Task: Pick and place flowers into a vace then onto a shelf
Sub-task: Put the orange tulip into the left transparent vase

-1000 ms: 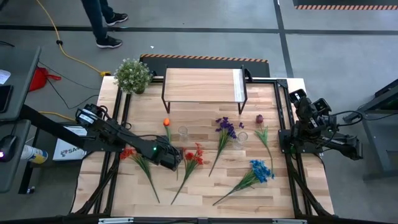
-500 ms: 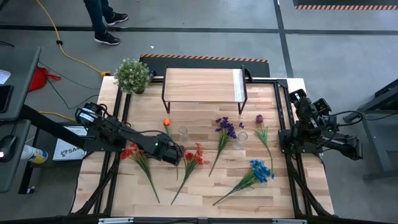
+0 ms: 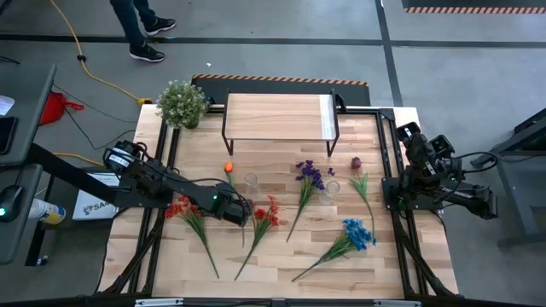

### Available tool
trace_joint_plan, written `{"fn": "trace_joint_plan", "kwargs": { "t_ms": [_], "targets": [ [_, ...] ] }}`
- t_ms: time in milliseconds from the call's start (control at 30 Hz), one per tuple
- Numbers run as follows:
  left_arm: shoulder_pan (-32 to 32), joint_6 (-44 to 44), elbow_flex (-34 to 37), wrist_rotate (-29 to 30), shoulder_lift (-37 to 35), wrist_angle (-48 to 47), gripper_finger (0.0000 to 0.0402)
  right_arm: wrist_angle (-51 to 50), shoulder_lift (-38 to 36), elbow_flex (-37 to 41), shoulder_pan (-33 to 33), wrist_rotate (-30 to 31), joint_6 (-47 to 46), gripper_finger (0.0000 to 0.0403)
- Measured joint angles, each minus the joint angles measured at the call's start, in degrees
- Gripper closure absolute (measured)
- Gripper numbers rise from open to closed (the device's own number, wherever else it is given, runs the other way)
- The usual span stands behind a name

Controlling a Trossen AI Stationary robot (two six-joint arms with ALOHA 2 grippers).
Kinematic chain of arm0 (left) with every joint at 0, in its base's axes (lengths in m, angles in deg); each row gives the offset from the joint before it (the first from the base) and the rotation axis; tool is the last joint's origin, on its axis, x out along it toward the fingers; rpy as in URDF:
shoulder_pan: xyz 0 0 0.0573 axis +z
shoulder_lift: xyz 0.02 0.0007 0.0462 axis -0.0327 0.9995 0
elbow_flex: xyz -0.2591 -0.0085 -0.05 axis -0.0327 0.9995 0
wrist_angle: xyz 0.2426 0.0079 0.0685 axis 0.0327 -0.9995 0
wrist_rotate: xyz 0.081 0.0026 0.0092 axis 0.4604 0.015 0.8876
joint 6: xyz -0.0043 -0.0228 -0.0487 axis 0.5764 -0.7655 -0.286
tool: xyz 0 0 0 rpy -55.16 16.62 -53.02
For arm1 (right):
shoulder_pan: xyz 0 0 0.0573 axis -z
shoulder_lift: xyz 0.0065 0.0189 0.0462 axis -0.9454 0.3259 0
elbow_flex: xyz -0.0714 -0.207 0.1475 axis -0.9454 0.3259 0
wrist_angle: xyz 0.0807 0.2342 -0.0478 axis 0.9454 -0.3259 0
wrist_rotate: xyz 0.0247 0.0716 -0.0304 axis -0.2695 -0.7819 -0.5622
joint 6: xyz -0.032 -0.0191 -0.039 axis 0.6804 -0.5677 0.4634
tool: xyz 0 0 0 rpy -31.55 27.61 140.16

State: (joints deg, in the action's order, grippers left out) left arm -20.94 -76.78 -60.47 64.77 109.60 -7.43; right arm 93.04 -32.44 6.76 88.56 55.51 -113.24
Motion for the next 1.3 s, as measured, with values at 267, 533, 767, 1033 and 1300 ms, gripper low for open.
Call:
{"fn": "trace_joint_plan", "kwargs": {
  "t_ms": [267,533,767,1033,1300],
  "targets": [
    [0.46,0.02,0.0,-1.57,0.61,-0.49,0.0186,0.0,0.0,0.01,0.01,0.0,0.0,0.0391],
    [2.33,0.49,-0.07,-5.07,0.63,-0.93,0.0186,-0.01,0.0,0.0,0.0,-0.02,-0.01,0.0391],
    [3.36,1.37,-0.11,-6.6,0.63,-1.44,0.0188,0.0,0.0,0.0,-0.01,-0.02,-0.09,0.0391],
    [3.32,1.55,-0.13,-6.65,0.63,-2.75,0.0271,-0.01,0.0,0.0,0.0,-0.01,-0.01,0.0391],
    [3.3,2.67,-0.04,-6.4,0.63,-3.14,0.0381,-0.01,0.0,0.01,-0.01,-0.01,1.04,0.0391]
  ]
}}
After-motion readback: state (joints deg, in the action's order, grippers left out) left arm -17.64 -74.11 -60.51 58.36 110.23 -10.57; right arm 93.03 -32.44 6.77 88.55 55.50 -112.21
